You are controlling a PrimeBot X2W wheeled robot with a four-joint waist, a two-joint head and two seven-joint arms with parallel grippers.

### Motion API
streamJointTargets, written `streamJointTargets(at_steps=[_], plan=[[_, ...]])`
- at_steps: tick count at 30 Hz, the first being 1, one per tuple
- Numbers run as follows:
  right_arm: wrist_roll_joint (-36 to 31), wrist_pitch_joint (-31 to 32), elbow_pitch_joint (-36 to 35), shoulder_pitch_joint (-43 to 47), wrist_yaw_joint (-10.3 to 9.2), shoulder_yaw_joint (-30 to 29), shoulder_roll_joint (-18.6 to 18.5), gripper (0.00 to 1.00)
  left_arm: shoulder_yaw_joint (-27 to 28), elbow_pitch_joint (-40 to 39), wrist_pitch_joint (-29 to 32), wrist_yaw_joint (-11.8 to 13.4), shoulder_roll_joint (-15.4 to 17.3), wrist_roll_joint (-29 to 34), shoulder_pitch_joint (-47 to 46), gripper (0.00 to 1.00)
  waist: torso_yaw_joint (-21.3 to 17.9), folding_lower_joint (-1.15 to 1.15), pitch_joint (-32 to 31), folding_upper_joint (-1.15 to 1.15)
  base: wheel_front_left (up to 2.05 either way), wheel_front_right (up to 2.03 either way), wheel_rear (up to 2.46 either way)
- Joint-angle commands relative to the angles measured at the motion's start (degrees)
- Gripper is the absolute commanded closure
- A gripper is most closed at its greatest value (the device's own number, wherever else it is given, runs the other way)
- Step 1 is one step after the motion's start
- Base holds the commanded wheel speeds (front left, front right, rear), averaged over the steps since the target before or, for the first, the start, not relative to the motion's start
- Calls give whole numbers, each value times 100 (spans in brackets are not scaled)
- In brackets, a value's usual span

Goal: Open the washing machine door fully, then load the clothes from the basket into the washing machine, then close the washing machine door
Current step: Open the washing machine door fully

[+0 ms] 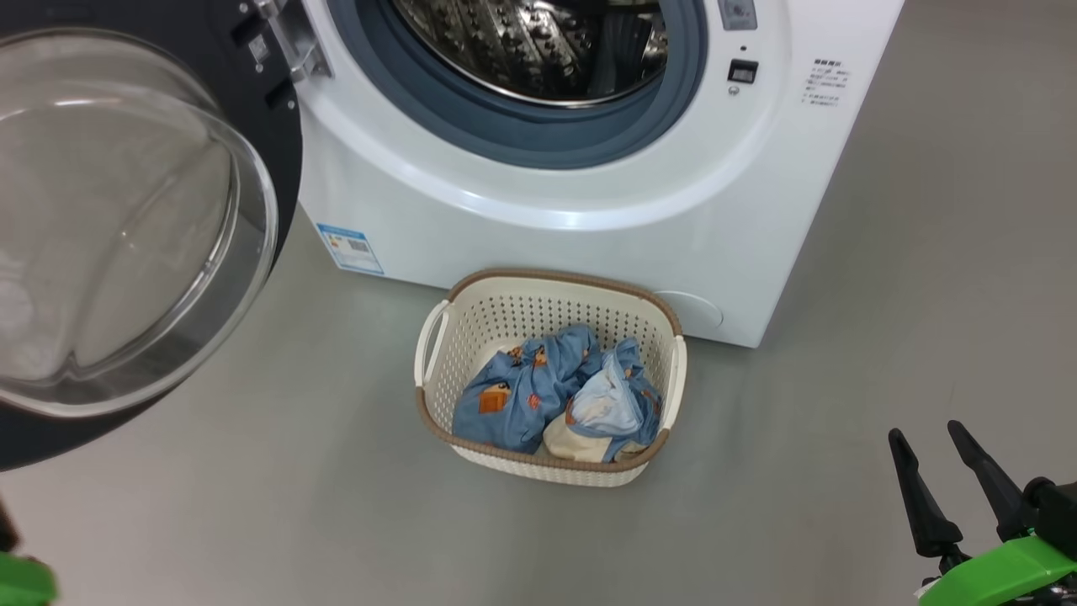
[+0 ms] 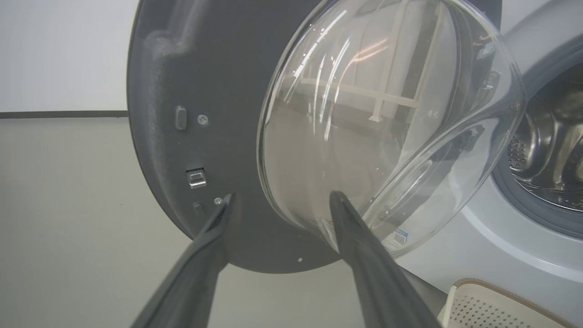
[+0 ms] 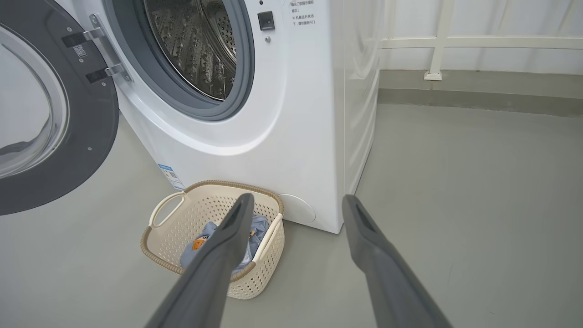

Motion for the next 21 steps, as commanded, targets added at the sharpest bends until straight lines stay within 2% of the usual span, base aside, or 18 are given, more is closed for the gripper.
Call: streamJointTargets(at_steps=[1, 10, 21], plan=[[18, -69, -106, 78, 9, 112, -79, 0, -77, -335, -36, -12, 175, -173, 210, 0, -51, 0, -111, 0, 0, 0, 0], [-6, -69, -163, 127, 9, 74, -34, 0, -1182, -1166, -36, -13, -72, -680, 941, 0, -435, 0, -287, 0, 0, 0, 0], [-36, -69, -255, 132, 9, -103, -10, 0, -2253, -1557, -36, -14, 36, -1036, 1054, 0, -1149, 0, -215, 0, 0, 0, 0]])
